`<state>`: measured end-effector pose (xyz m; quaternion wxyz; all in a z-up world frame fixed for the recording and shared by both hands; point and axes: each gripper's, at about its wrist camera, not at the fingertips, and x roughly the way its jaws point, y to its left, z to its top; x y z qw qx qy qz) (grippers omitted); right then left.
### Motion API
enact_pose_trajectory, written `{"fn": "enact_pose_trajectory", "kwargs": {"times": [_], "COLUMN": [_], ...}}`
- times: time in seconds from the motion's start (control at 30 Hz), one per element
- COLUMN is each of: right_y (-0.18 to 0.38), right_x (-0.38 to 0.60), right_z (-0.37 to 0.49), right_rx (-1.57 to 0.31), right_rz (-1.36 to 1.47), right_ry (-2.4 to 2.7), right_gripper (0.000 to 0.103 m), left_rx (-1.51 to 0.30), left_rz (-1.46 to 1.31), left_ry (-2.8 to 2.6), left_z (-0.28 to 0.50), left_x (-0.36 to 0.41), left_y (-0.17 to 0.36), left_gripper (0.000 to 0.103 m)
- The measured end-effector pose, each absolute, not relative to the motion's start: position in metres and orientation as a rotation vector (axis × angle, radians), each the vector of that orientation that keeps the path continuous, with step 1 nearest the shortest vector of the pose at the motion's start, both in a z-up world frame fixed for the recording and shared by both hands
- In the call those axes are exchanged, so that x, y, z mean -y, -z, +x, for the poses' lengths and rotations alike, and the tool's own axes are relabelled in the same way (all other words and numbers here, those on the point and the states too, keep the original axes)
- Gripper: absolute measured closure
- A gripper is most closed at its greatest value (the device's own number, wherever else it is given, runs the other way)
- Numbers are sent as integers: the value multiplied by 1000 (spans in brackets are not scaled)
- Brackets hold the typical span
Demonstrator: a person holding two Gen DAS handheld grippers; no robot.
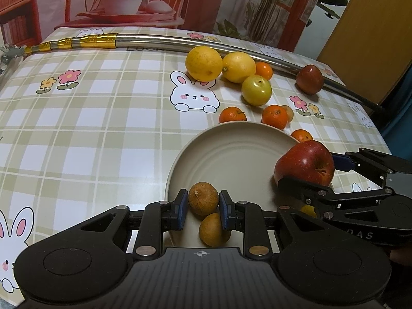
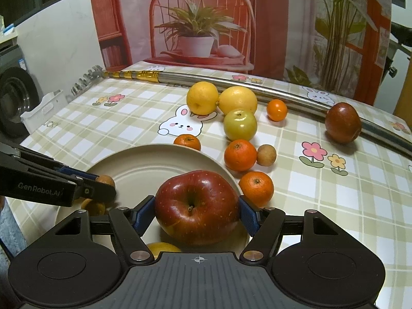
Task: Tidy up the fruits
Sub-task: 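Lower both fruits into the white plate and open both grippers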
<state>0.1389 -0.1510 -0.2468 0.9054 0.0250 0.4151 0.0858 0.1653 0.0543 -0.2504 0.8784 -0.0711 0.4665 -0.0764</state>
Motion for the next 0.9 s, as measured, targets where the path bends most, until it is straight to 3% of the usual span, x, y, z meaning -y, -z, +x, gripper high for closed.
{"fn": "enact_pose_trajectory", "kwargs": {"times": [0.9], "right_y": [210], "right_x": [185], "right_z": [136], "right_rx": [-722], "right_rz": [58], "right_ry": [-61], "right_gripper": [39], "left_rx": [-899], "left_rz": [-126], "left_ry": [167], "left_z": [158], "left_x": [-50], "left_y": [237], "left_gripper": [74]}}
